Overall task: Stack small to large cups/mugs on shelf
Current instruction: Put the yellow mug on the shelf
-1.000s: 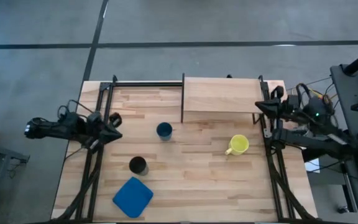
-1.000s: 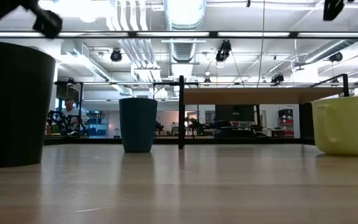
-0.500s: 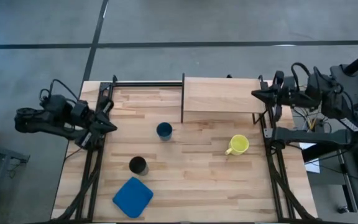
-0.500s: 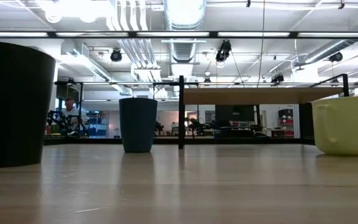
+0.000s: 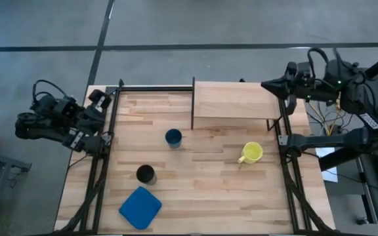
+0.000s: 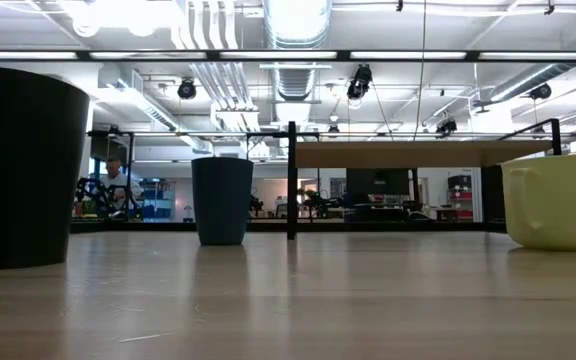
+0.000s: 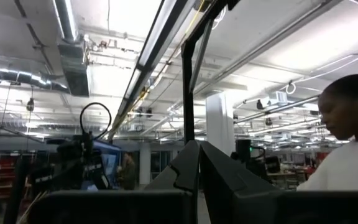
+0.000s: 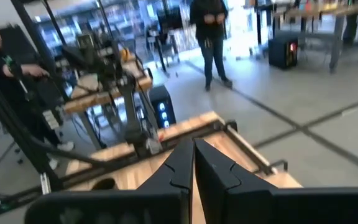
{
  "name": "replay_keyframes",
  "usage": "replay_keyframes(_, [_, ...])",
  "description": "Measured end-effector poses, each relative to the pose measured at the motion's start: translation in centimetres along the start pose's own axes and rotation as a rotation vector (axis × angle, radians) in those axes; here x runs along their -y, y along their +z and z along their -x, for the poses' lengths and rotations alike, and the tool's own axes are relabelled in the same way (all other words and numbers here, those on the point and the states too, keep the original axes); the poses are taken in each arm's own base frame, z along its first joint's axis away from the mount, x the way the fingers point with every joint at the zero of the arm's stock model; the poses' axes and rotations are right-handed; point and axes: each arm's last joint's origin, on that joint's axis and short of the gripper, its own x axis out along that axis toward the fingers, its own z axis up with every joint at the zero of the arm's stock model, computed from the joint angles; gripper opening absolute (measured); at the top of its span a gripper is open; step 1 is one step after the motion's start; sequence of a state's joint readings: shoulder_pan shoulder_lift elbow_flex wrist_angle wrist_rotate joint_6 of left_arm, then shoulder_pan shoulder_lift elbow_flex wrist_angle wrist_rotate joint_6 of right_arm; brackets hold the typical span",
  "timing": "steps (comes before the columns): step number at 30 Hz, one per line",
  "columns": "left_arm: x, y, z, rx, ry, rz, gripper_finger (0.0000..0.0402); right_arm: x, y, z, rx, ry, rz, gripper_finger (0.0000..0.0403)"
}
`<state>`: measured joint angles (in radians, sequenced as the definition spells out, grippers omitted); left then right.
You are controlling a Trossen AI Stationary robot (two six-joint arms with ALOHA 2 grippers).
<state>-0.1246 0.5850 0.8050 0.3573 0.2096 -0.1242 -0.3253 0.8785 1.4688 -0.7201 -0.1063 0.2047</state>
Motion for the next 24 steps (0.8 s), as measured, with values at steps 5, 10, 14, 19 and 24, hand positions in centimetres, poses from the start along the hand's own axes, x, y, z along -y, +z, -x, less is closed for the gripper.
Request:
replay_keyframes(5, [0.1, -0.13, 0.35, -0.001, -0.014, 0.022, 0.0001, 0.13, -0.55, -0.17, -0.115, -0.022, -0.012, 0.0009])
replay_keyframes(10, [0.17, 0.07, 0.57, 0.008, -0.016, 0.022, 0.0001, 0.23, -0.81, -0.46, -0.144, -0.023, 0.111, 0.0009])
replay_keyframes(14, [0.25, 0.3, 0.78, 0.019, -0.017, 0.022, 0.0001, 0.2, -0.78, -0.29, -0.138, -0.02, 0.136, 0.0009])
replay_keyframes(19, [0.25, 0.3, 0.8, 0.019, -0.017, 0.022, 0.0001, 0.18, -0.78, -0.15, -0.134, -0.023, 0.069, 0.0009])
replay_keyframes(24, [0.26, 0.34, 0.83, 0.021, -0.016, 0.021, 0.0001, 0.18, -0.78, -0.19, -0.134, -0.026, -0.001, 0.0009])
